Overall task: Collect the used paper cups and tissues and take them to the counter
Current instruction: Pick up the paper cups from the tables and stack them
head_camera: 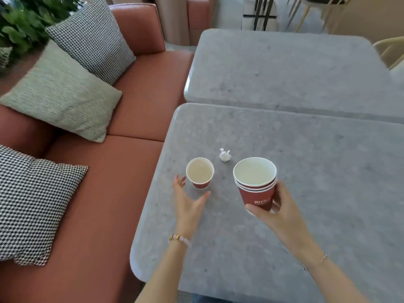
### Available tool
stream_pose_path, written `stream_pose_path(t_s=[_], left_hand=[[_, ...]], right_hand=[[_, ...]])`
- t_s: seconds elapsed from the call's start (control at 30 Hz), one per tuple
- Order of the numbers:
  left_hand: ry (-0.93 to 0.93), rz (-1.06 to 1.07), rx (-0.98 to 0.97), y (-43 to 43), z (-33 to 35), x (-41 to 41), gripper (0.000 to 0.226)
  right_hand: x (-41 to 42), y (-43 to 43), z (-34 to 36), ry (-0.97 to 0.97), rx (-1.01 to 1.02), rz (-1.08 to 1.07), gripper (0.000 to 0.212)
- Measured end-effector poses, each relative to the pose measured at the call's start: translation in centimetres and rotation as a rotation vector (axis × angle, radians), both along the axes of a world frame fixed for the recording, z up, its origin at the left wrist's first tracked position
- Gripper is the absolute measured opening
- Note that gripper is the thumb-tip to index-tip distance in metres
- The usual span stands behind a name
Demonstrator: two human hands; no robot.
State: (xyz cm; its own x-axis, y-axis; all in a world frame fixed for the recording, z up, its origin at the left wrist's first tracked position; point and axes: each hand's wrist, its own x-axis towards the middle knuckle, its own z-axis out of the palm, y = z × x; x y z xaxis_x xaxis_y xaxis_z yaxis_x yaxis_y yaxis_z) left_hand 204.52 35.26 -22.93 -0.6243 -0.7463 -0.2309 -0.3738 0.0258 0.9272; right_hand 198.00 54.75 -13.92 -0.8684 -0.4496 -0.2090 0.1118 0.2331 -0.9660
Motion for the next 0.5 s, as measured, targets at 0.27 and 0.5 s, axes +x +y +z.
stream_pose_path(t_s=[0.27, 0.5], left_hand=[[0.142, -0.045, 0.036, -0.8, -0.7, -2.1, 0.080], [0.141, -0.036, 0.038, -1.0, -0.9, -2.8, 0.065]], right_hand=[[0.1, -0.5, -0.1, 0.007, 0.003, -0.105, 0.055], [0.5, -0.2, -0.3, 0.016, 0.008, -0.145, 0.058]])
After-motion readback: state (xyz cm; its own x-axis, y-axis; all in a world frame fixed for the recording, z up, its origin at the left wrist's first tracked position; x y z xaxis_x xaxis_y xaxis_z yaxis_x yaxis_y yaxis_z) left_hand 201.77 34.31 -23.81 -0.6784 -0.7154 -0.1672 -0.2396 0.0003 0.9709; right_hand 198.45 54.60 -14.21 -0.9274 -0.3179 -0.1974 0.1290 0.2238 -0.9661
